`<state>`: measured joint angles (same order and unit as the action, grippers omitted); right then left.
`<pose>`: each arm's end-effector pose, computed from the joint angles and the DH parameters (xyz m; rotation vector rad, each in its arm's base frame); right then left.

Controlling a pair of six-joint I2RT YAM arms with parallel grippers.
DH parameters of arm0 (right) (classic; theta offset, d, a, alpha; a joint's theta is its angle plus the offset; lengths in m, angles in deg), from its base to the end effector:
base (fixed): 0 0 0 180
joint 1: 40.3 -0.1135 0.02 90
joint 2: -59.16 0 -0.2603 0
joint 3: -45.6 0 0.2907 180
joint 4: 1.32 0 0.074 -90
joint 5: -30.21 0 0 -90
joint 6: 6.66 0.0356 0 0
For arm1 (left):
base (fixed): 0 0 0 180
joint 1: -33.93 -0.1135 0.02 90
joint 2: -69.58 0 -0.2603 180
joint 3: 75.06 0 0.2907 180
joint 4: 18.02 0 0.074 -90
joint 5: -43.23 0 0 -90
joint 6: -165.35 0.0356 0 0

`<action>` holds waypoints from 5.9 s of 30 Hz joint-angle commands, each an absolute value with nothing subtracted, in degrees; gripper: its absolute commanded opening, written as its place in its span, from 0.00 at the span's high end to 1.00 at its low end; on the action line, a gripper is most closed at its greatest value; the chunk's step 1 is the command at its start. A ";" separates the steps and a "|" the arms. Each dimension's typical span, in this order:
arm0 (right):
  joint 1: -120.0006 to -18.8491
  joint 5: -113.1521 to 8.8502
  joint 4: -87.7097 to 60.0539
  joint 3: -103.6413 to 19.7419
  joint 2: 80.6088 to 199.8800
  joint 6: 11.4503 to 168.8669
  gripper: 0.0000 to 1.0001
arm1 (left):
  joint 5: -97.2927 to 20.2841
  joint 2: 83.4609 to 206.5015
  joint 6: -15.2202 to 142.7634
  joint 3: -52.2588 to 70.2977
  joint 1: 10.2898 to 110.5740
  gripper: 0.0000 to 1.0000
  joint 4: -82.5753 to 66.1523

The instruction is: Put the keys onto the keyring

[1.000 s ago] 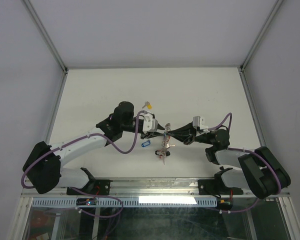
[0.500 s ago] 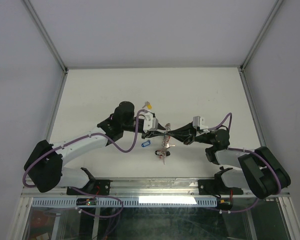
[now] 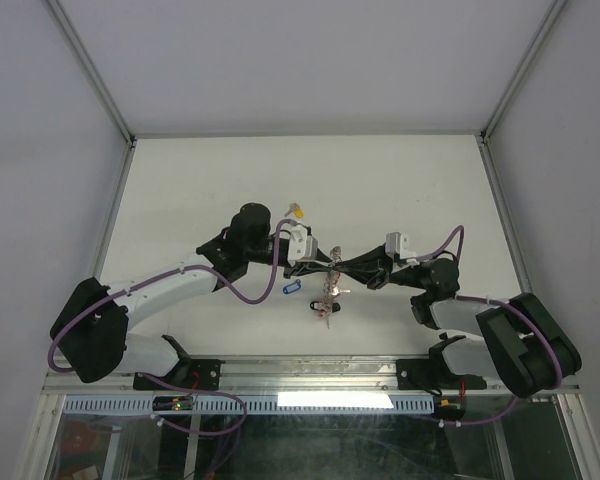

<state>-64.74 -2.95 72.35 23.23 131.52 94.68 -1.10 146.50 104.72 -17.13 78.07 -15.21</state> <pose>0.1821 0.1155 0.1764 -1.0360 0.9941 1.0894 0.2175 -0.2465 0.2357 1.5455 1.1787 -0.9432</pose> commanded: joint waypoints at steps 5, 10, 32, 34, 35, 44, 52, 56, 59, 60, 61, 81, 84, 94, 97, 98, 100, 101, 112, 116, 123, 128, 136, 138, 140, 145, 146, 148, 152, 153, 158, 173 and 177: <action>-64.52 -4.09 80.72 21.46 129.93 94.81 1.00 | 1.83 146.85 104.34 -16.86 77.72 0.79 -17.79; -64.54 -4.23 80.72 21.61 129.79 94.85 1.00 | 2.10 147.12 103.75 -17.01 77.76 0.79 -18.62; -64.38 -4.90 78.39 22.16 128.54 94.62 0.99 | -4.47 145.46 104.90 -15.99 77.70 1.00 -15.10; -64.41 -5.78 76.29 22.03 127.46 93.88 0.91 | -6.49 144.77 108.95 -14.30 77.67 1.00 -9.41; -64.42 -6.00 74.49 21.89 126.72 93.30 0.88 | -7.47 144.55 110.74 -13.31 77.69 1.00 -6.61; -64.39 -8.83 55.30 20.47 117.83 85.77 0.76 | -14.92 145.16 124.57 -4.48 77.71 1.00 15.09; -64.45 -8.58 49.78 19.14 118.49 85.57 0.75 | -27.18 148.92 133.97 5.82 81.30 1.00 30.00; -64.47 -7.67 50.46 18.08 120.81 87.39 0.75 | -32.84 152.52 136.02 11.00 83.69 1.00 36.94; -64.52 -7.16 51.01 17.50 122.14 88.70 0.75 | -38.79 154.38 137.97 13.69 86.01 1.00 40.86; -64.55 -7.09 51.01 17.28 122.48 89.11 0.75 | -41.25 155.19 138.47 14.87 86.98 1.00 42.55; -64.57 -7.14 51.06 17.07 122.86 89.53 0.75 | -44.26 156.24 138.69 16.16 87.80 1.00 44.11; -69.92 -10.23 49.10 13.66 130.41 93.93 0.69 | -47.08 159.82 138.52 22.25 93.52 1.00 48.68; -70.05 -9.98 48.47 13.21 130.67 93.54 0.67 | -46.68 160.01 138.29 22.28 93.52 1.00 48.58; -71.10 -11.24 50.20 12.10 134.21 93.48 0.64 | -45.61 159.84 138.24 22.57 93.52 1.00 48.06; -71.25 -11.49 50.93 12.10 134.96 93.47 0.64 | -45.53 159.76 138.13 22.63 93.52 1.00 47.99; -71.36 -11.60 51.26 12.04 135.19 93.51 0.64 | -45.46 159.75 138.12 22.62 93.52 1.00 47.96; -71.40 -11.91 51.78 11.94 135.57 93.56 0.64 | -45.27 159.71 138.04 22.72 93.52 1.00 47.95; -71.50 -12.05 52.12 11.89 135.76 93.54 0.64 | -45.14 159.75 138.04 22.79 93.52 1.00 47.82; -72.28 -12.44 53.99 11.47 138.03 92.89 0.67 | -44.99 160.18 137.56 23.34 93.52 1.00 47.72; -72.64 -12.18 54.01 11.41 138.40 92.20 0.73 | -45.00 160.61 137.06 23.93 93.52 1.00 47.72; -72.84 -10.92 54.60 12.41 137.90 89.30 1.00 | -44.87 160.50 136.42 23.87 93.43 1.00 47.07; -72.69 -14.01 53.12 14.18 134.71 86.28 1.00 | -45.28 159.14 134.75 22.09 93.43 0.96 46.01; -70.19 -12.08 53.45 15.68 132.14 85.71 1.00 | -42.34 152.20 131.08 13.97 92.35 0.67 40.51; -69.52 -11.04 54.43 16.09 131.59 85.72 1.00 | -39.95 149.94 130.16 11.67 91.02 0.66 38.66; -68.95 -10.07 56.02 16.69 131.37 85.92 1.00 | -36.30 147.41 129.10 8.85 89.41 0.65 35.33; -68.18 -8.52 61.02 17.73 131.66 87.55 1.00 | -26.51 141.67 123.37 -0.27 84.34 0.66 21.58; -68.13 -8.13 62.25 17.91 131.90 87.90 1.00 | -24.89 140.57 120.90 -2.16 83.33 0.66 17.73; -67.89 -7.54 65.37 18.49 132.43 89.06 1.00 | -22.12 138.31 117.32 -6.07 81.80 0.68 11.09; -67.58 -6.49 69.30 18.91 133.20 90.50 1.00 | -16.13 136.06 112.72 -12.51 79.84 0.71 0.32; -67.50 -6.07 69.99 18.99 133.34 90.76 1.00 | -14.82 135.72 112.30 -13.75 79.62 0.71 -1.95; -67.15 -4.17 73.17 19.22 133.60 91.87 1.00 | -8.11 134.91 112.06 -17.23 78.67 0.71 -6.99; -66.86 -2.39 80.06 19.36 135.84 95.58 1.00 | -4.84 138.59 114.55 -14.98 78.11 0.75 -4.53; -66.85 -2.40 80.63 19.23 136.07 95.94 1.00 | -4.45 139.19 114.98 -14.68 78.07 0.76 -3.43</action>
<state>-67.17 -2.30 71.63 19.55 136.13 94.94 -7.63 138.87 113.63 -17.20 78.82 -2.64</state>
